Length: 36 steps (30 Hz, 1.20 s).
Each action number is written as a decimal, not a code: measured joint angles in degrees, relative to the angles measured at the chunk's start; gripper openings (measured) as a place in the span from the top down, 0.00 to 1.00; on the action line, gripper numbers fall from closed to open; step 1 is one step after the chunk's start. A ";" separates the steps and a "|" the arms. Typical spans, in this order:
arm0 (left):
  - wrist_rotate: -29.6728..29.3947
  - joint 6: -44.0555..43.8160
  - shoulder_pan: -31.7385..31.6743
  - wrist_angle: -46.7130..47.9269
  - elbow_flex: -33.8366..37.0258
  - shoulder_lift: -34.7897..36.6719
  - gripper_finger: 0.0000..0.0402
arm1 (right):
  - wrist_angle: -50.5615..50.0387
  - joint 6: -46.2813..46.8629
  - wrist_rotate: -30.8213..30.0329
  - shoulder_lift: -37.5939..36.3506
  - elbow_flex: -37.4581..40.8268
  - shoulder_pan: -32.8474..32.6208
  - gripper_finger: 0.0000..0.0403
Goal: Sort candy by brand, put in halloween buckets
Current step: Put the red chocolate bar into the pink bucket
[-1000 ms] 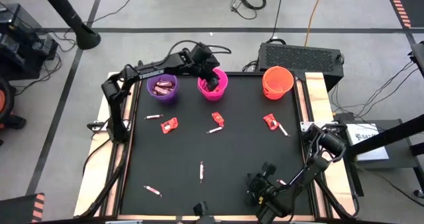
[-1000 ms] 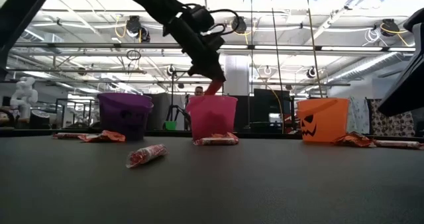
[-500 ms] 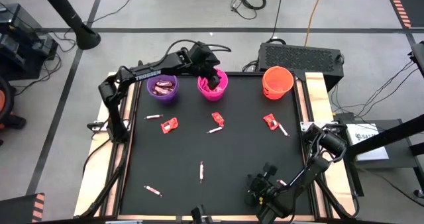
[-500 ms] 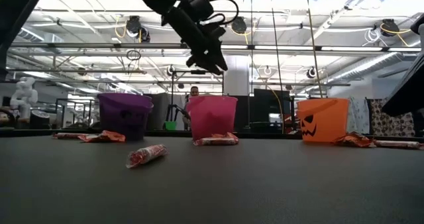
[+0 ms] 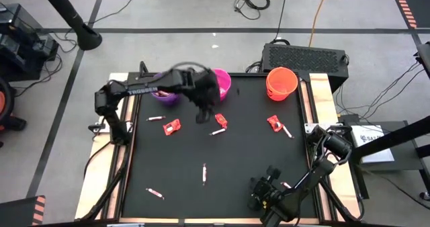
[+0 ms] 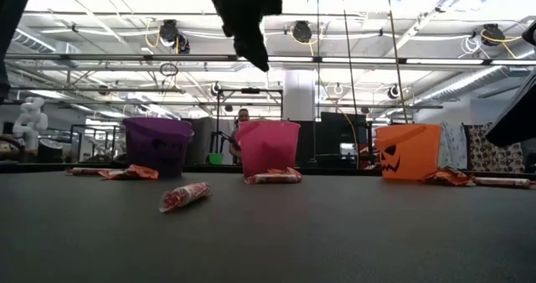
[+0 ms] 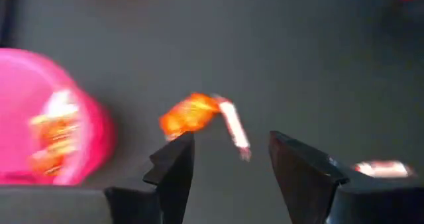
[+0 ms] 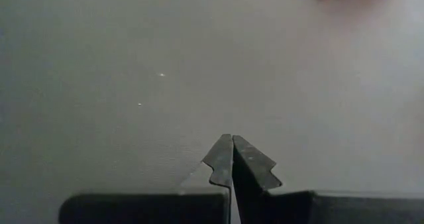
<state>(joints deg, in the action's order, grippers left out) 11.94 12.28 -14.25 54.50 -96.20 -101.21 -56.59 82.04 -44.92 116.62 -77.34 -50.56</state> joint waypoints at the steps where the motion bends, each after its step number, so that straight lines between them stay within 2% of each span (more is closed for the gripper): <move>1: -0.09 1.02 1.70 0.27 0.02 -0.06 0.50 | 0.17 0.00 -0.01 0.00 0.00 0.03 1.00; 6: -3.21 8.96 8.48 -0.04 0.04 0.05 0.50 | 0.89 -0.14 -0.03 0.00 0.00 0.08 1.00; 11: -10.77 21.05 12.10 2.17 -0.10 -2.41 0.50 | 0.91 -0.21 -0.31 0.00 0.00 0.34 1.00; 18: -16.07 32.05 12.55 4.63 0.06 -10.84 0.50 | 0.95 -0.72 -0.36 -0.02 0.00 0.74 1.00; 27: -27.03 46.47 11.31 -4.91 0.05 -20.88 0.50 | 1.07 -1.76 -0.35 0.32 -0.02 0.71 1.00; 33: -26.80 48.43 9.18 -9.40 0.01 -22.86 0.50 | 0.65 -2.61 0.56 2.59 -0.02 0.61 1.00; 36: -24.19 48.21 7.59 -10.89 0.01 -23.34 0.50 | 0.48 -3.49 1.70 3.52 -0.01 0.61 1.00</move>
<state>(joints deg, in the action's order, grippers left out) -12.25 60.49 -6.65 43.61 -96.18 -124.55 -56.11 78.55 -43.22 120.14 -77.35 -49.95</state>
